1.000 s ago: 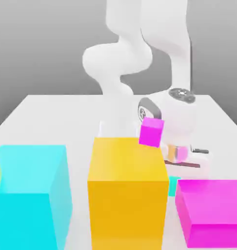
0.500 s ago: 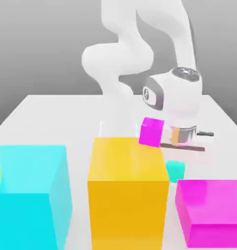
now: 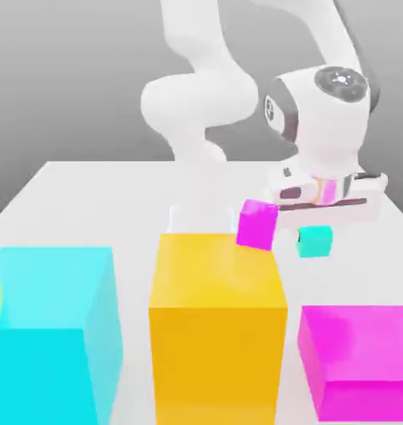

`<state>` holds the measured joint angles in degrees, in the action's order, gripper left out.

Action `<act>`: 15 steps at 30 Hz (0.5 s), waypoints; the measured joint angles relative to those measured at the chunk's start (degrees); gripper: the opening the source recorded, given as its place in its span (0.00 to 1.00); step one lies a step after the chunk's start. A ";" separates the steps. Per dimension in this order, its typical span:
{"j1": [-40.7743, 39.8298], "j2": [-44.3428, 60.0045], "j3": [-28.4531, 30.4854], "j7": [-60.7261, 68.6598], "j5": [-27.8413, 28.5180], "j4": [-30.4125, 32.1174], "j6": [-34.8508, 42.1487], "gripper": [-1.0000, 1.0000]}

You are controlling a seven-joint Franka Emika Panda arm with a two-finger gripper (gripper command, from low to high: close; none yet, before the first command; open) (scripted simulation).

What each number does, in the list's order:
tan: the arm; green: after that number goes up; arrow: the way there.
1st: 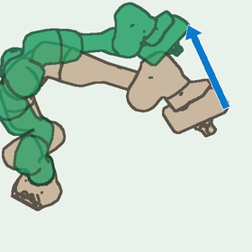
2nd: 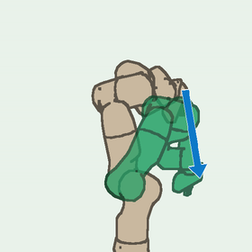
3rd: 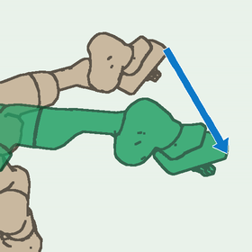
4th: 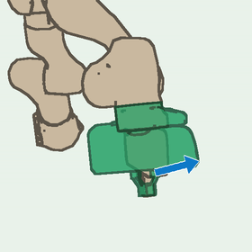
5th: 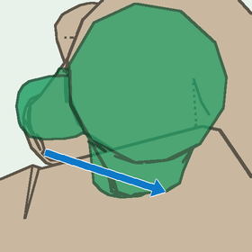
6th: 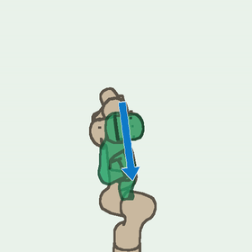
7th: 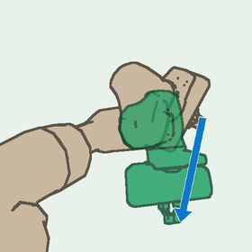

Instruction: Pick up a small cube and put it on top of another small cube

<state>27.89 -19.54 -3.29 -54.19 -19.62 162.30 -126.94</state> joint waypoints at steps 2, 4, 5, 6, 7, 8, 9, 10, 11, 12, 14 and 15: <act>-0.38 -2.11 2.56 4.75 -0.20 -1.05 5.23 0.00; -1.29 -4.05 5.30 9.57 -0.01 -2.12 10.17 0.00; -2.28 -4.84 6.99 11.97 0.55 -2.66 12.23 0.00; -3.41 -5.59 8.80 14.40 1.25 -3.21 14.20 0.00; -4.64 -6.21 10.55 16.60 2.05 -3.71 15.83 0.00; -5.83 -6.59 12.20 18.21 3.02 -4.10 16.75 0.00; -7.16 -6.85 13.65 19.65 3.97 -4.44 17.42 0.00; -8.52 -7.06 15.05 20.96 4.95 -4.76 17.94 0.00; -9.89 -7.24 16.43 22.21 5.94 -5.06 18.37 0.00; -11.26 -7.42 17.79 23.42 6.94 -5.36 18.79 0.00; -14.01 -7.79 20.50 25.79 8.95 -5.96 19.58 0.00; -15.24 -7.72 21.50 26.54 9.92 -6.02 19.02 0.00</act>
<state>12.64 -27.26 18.21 -27.65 -9.70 156.28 -107.93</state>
